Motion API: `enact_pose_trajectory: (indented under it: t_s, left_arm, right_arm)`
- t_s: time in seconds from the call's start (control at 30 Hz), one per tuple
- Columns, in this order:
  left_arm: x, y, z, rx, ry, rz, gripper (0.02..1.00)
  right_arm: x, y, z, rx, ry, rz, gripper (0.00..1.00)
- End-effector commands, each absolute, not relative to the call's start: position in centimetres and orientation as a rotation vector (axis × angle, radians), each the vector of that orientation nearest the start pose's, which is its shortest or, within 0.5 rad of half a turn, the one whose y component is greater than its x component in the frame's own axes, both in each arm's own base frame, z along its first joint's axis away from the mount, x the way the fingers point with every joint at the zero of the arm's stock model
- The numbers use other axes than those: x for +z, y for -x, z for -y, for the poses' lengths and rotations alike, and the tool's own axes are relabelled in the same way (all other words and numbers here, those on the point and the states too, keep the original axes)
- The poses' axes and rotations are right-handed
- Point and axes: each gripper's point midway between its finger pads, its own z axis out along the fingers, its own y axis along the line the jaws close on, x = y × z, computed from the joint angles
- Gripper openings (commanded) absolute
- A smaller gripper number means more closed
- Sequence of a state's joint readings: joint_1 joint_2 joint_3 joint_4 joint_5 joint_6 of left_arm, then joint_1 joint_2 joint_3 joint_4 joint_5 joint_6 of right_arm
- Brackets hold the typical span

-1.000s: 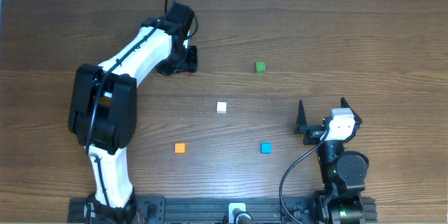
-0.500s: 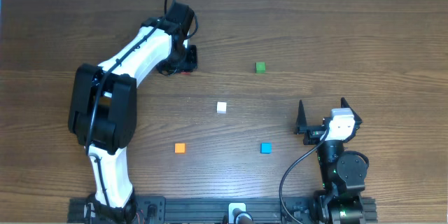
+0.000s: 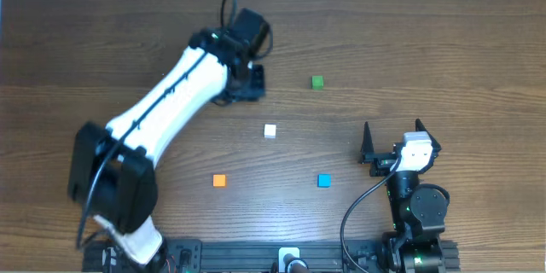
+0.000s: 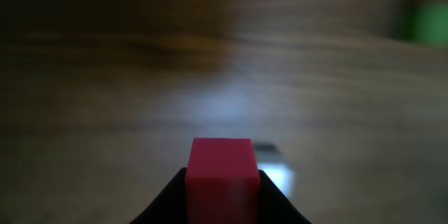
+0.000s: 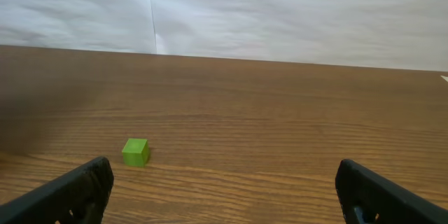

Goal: Stack Cubes

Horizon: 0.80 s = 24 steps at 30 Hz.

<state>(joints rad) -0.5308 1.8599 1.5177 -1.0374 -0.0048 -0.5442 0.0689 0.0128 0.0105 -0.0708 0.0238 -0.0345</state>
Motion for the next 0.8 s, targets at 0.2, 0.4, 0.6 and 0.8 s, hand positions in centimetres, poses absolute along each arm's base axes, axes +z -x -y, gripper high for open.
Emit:
enact_pose_trajectory:
  t_s: [0.2,0.4,0.6,0.8]
  left_arm:
    - [10.1,-28.8,25.5,-0.131,0.024,-2.92,0.04]
    - [8.1,-27.8,25.8,-0.124,0.03,-2.928,0.042]
    - [7.0,-27.5,25.0,-0.072,0.063,-2.945,0.04]
    - [5.7,-27.4,24.9,-0.035,0.061,-2.97,0.04]
  right_arm:
    - [15.7,-24.6,-1.2,0.002,0.068,-1.643,0.991]
    - [15.7,-24.6,-1.2,0.002,0.068,-1.643,0.993]
    - [15.7,-24.6,-1.2,0.002,0.068,-1.643,0.993]
    - [15.7,-24.6,-1.2,0.002,0.068,-1.643,0.993]
